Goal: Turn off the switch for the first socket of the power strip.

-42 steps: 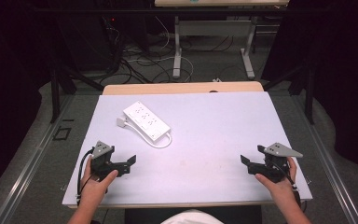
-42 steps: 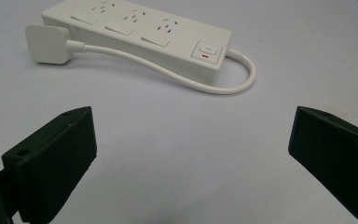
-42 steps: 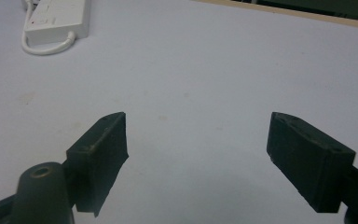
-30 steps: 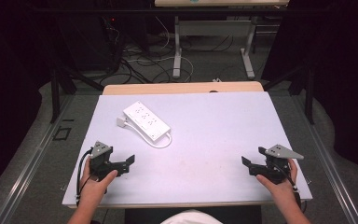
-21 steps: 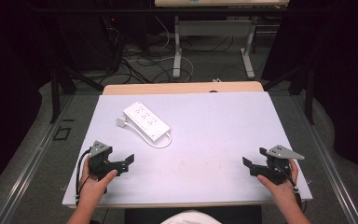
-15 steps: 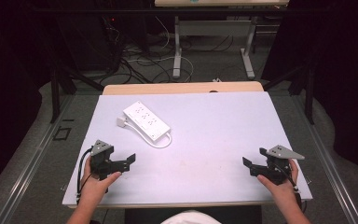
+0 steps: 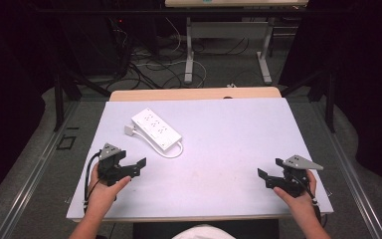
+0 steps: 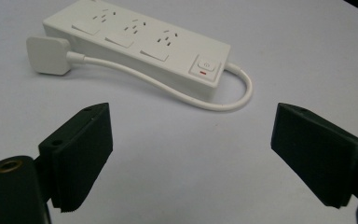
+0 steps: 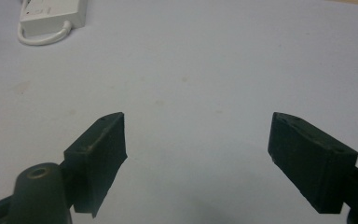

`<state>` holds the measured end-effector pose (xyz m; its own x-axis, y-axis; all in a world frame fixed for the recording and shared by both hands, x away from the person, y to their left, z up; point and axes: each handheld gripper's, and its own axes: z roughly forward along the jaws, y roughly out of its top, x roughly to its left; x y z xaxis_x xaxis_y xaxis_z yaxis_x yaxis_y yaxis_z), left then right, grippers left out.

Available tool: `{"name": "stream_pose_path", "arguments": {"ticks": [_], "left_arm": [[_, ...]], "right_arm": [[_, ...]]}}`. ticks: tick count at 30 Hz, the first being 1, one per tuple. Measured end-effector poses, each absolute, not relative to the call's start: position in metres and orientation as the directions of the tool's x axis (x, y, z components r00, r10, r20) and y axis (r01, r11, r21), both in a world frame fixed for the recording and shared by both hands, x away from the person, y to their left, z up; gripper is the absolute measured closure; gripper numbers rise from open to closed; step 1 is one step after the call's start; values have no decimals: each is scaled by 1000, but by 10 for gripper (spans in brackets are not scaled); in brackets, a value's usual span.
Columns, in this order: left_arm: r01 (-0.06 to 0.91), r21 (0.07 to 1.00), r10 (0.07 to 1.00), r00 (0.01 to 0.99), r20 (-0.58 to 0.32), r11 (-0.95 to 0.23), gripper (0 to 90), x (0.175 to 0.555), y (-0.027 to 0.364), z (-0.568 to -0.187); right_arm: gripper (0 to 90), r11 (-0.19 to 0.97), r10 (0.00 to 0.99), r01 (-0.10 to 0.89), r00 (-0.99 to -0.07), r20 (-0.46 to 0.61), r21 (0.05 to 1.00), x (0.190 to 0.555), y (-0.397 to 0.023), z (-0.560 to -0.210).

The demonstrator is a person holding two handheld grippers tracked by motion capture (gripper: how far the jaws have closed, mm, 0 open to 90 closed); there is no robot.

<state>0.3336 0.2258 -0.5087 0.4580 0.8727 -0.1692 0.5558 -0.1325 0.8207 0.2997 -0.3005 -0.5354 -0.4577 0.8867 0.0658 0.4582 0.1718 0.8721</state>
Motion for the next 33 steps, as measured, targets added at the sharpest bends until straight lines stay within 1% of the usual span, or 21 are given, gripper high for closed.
{"name": "stream_pose_path", "arguments": {"ticks": [1,6,12,20,29,33], "left_arm": [[556,821,874,454,-170,-129,156,334,226,-507],[553,825,876,449,-175,-119,167,340,226,-497],[554,826,880,440,-179,-109,237,346,226,-486],[539,833,890,432,-146,-125,324,355,226,-466],[533,835,898,423,-124,-136,356,372,219,-445],[535,834,895,426,-131,-132,370,379,214,-442]], "right_arm": [[185,172,886,456,-459,65,873,300,-300,-535],[185,166,886,457,-459,72,874,300,-300,-536],[185,169,889,456,-454,65,874,300,-300,-536],[185,164,889,453,-454,68,877,300,-299,-536],[184,166,887,452,-457,68,876,300,-300,-536],[185,161,889,460,-452,75,873,299,-301,-536]]}}
